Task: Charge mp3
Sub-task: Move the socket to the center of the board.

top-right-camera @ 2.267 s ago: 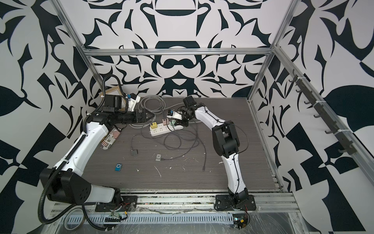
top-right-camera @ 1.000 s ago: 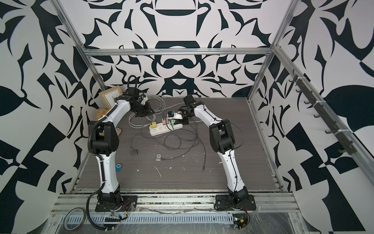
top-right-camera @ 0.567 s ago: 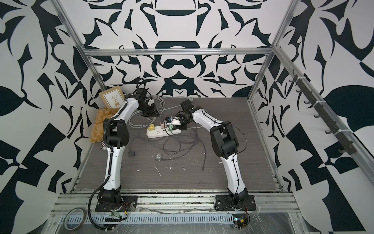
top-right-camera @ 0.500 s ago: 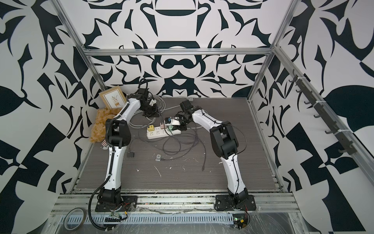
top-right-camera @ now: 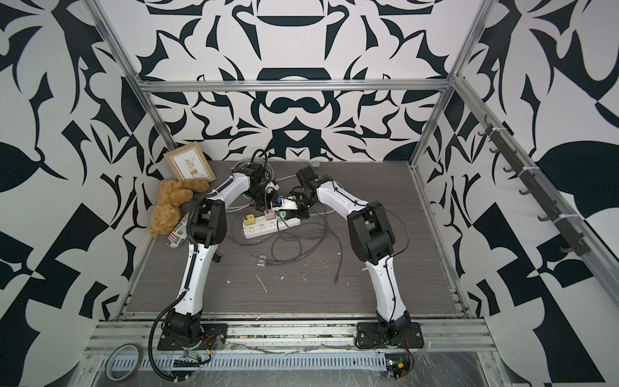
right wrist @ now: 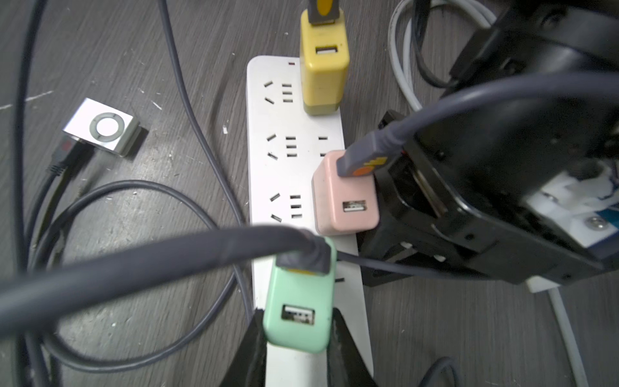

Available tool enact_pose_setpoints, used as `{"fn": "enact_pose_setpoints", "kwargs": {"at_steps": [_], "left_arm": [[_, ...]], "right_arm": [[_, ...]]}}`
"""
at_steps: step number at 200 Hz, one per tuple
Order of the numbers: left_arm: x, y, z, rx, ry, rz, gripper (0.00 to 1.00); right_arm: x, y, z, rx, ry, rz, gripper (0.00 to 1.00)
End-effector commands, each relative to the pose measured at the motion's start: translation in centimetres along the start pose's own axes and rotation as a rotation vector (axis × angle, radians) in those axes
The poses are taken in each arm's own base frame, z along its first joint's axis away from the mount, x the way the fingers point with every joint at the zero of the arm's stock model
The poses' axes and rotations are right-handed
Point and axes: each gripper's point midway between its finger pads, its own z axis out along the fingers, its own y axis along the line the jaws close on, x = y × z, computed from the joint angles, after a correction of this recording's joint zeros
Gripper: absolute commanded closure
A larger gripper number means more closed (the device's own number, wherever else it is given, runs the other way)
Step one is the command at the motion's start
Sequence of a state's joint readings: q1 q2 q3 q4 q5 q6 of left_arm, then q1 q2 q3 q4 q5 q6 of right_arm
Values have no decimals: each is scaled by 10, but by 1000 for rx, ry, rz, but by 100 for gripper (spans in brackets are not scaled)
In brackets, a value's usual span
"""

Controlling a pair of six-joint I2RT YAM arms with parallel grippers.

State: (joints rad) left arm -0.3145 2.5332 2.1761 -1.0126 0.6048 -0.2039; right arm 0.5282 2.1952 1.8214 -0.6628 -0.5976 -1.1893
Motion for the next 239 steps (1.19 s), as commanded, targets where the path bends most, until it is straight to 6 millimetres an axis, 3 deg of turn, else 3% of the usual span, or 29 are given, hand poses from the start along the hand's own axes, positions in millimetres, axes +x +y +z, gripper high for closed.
{"fn": "enact_pose_setpoints", "kwargs": {"at_steps": [1,45,91,132,157,196,239], "left_arm": [[9,-13,-8,28,11,27,83],[4,-18,-10,48,-13,35,83],[-2,-26,-16,67,-40,56,83],[-9,-35,-30,60,-91,74,76],[-17,-34,-48,28,-150,58,62],[-28,-47,-101,44,-289,50,44],[-33,-73,-135,108,-375,86,39]], "right_arm": [[-26,0,-22,18,-44,-37,100],[-29,14,-34,-13,-28,-36,100],[-33,8,-47,49,-15,-100,100],[-31,5,-38,27,-26,-98,100],[-29,5,-34,20,-29,-92,100],[-45,1,-48,92,-86,-77,100],[-58,-3,-72,173,-132,-23,100]]}}
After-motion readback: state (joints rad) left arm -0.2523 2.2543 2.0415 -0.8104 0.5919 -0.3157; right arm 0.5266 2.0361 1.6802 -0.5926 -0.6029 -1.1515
